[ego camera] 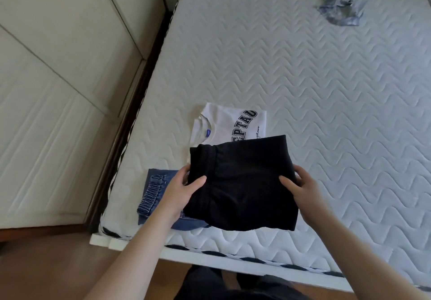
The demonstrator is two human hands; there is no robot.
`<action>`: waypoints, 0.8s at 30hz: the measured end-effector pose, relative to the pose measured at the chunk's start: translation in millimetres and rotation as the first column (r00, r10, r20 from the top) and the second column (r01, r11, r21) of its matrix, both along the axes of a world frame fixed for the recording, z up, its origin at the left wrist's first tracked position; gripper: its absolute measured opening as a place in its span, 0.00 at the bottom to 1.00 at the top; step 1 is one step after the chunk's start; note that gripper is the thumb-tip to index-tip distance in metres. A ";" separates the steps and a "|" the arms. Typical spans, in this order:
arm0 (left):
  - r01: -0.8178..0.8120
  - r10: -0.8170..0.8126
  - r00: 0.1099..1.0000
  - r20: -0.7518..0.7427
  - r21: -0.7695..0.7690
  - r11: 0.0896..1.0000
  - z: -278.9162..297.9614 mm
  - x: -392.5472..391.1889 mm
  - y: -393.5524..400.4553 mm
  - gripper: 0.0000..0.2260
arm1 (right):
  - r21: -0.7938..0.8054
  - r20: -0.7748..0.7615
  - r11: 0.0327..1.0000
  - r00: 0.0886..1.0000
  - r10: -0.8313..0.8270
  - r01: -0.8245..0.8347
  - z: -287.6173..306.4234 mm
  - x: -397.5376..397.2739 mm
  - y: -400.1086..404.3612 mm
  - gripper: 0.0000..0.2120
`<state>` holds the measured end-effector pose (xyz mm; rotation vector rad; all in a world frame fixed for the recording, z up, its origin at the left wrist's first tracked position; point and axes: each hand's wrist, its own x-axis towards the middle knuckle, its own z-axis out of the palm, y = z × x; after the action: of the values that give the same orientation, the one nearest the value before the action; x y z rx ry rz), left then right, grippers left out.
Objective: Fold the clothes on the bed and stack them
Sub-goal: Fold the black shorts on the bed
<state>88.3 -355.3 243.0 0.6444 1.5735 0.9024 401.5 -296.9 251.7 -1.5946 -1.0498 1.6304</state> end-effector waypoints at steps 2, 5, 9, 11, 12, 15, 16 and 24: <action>0.016 -0.016 1.000 0.020 -0.040 0.999 -20.7 -21.9 1.6 0.22 | -0.035 0.028 0.999 0.999 -0.024 0.025 -17.8 -23.2 -2.3 0.12; 0.036 -0.031 0.998 0.056 -0.092 0.995 -52.4 -58.4 2.0 0.23 | -0.095 0.049 0.994 0.998 -0.041 0.046 -47.2 -61.9 -7.9 0.12; 0.025 -0.012 0.998 0.063 -0.210 0.977 -96.6 -107.9 -10.1 0.21 | -0.151 0.105 0.988 0.994 -0.023 0.039 -93.7 -115.4 -16.9 0.14; 0.016 -0.004 0.999 0.045 -0.264 0.964 -116.8 -130.5 -20.0 0.21 | -0.187 0.115 0.982 0.993 0.006 0.016 -119.8 -141.2 -23.3 0.15; 0.009 -0.001 1.000 0.027 -0.287 0.958 -125.5 -141.0 -25.1 0.22 | -0.207 0.117 0.978 0.993 0.028 -0.003 -130.9 -153.5 -26.2 0.16; -0.003 0.003 1.000 -0.001 -0.343 0.939 -148.2 -170.3 -33.6 0.21 | -0.248 0.145 0.968 0.987 0.070 -0.032 -162.9 -185.7 -32.3 0.16; -0.003 -0.002 1.000 -0.011 -0.356 0.934 -155.4 -178.4 -34.9 0.21 | -0.255 0.160 0.966 0.984 0.073 -0.031 -172.4 -193.9 -34.0 0.16; 0.109 -0.210 0.952 -0.225 -0.392 0.913 -205.9 -199.6 -28.4 0.27 | -0.338 0.236 0.941 0.968 0.088 -0.003 -227.0 -224.9 -31.5 0.14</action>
<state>-111.2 -383.7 37.1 0.6227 1.8388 0.3818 176.6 -328.4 24.6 -2.0566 -0.9732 1.7450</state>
